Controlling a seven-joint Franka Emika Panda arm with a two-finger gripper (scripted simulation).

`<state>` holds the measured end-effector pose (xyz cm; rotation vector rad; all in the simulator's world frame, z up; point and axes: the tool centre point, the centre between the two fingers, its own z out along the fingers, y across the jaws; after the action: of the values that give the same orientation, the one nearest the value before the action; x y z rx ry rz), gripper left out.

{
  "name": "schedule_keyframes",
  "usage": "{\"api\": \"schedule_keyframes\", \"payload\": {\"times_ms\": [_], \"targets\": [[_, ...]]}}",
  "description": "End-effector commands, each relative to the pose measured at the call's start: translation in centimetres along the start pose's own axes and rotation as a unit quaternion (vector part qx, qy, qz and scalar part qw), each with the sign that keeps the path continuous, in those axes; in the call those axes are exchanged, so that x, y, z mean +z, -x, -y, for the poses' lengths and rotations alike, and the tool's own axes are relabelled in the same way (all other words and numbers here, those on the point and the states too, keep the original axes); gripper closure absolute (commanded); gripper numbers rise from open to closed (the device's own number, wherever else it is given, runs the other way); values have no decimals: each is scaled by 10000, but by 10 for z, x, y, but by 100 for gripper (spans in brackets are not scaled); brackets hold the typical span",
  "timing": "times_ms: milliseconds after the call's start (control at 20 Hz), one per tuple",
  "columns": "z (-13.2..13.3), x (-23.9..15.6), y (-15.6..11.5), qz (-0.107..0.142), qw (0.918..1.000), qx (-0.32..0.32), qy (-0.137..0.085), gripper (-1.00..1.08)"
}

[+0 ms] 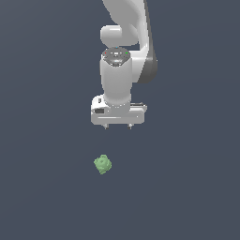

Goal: Pick up the object and move it to a goal position.

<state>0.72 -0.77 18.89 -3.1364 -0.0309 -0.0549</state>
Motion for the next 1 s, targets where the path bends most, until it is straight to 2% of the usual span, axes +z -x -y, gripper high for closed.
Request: {"api": "schedule_keyframes", "payload": {"times_ms": [0,450,950], "targets": [[0,0,0,0,10000,0,0,-92],[26,-18,-10,-197,9997,-64,-129,-92],[21,-12,-17,-172,9995,-257,-106,-92]]}}
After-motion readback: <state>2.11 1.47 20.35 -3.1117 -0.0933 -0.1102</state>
